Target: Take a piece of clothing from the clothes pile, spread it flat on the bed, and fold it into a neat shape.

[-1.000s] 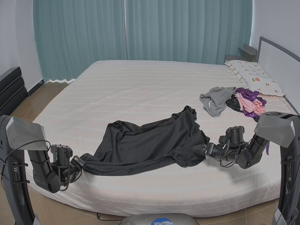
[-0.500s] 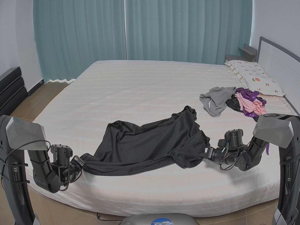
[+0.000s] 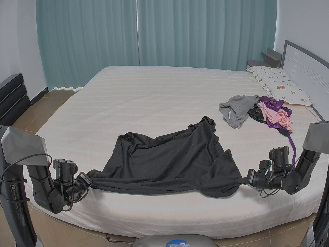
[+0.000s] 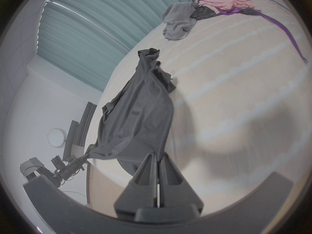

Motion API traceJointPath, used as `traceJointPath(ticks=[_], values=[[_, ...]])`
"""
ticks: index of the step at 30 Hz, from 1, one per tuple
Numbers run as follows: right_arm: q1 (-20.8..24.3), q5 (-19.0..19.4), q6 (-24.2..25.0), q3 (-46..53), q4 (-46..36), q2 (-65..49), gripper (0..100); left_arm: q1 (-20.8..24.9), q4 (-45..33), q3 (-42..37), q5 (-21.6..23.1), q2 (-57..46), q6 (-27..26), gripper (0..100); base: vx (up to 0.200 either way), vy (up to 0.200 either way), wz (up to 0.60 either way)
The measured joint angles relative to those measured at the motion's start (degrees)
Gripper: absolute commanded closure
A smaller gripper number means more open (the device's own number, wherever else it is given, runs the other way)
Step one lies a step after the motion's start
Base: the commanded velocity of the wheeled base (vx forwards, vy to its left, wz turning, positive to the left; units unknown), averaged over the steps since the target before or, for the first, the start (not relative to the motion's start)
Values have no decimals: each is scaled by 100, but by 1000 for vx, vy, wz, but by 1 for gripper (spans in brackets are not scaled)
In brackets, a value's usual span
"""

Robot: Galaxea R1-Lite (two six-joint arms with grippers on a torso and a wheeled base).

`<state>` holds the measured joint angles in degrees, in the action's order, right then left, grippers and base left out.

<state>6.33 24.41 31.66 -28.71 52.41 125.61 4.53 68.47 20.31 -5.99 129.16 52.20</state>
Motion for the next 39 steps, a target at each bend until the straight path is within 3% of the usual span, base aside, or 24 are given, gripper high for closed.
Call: traceJointPath(ticks=[6, 15, 27, 28, 32, 39], values=[[-77, 35, -43, 1056, -33, -808, 100, 20, -35, -317, 7, -262, -683, 100, 0, 0, 0], [-90, 13, -572, 2276, -29, -1376, 100, 141, -62, -872, 5, -427, -1648, 100, 0, 0, 0], [190, -11, -842, 2745, 30, -1034, 100, 194, -57, -1086, -9, -344, -1922, 100, 0, 0, 0], [202, -16, -891, 2748, 46, -979, 0, 194, -60, -1091, -11, -315, -1949, 100, 0, 0, 0], [243, -98, -1124, 2759, 55, -822, 0, 199, -49, -1095, -22, -226, -1982, 100, 0, 0, 0], [146, -169, -1106, 2499, 378, -662, 0, 213, -38, -1106, -24, -149, -1986, 100, 0, 0, 0]])
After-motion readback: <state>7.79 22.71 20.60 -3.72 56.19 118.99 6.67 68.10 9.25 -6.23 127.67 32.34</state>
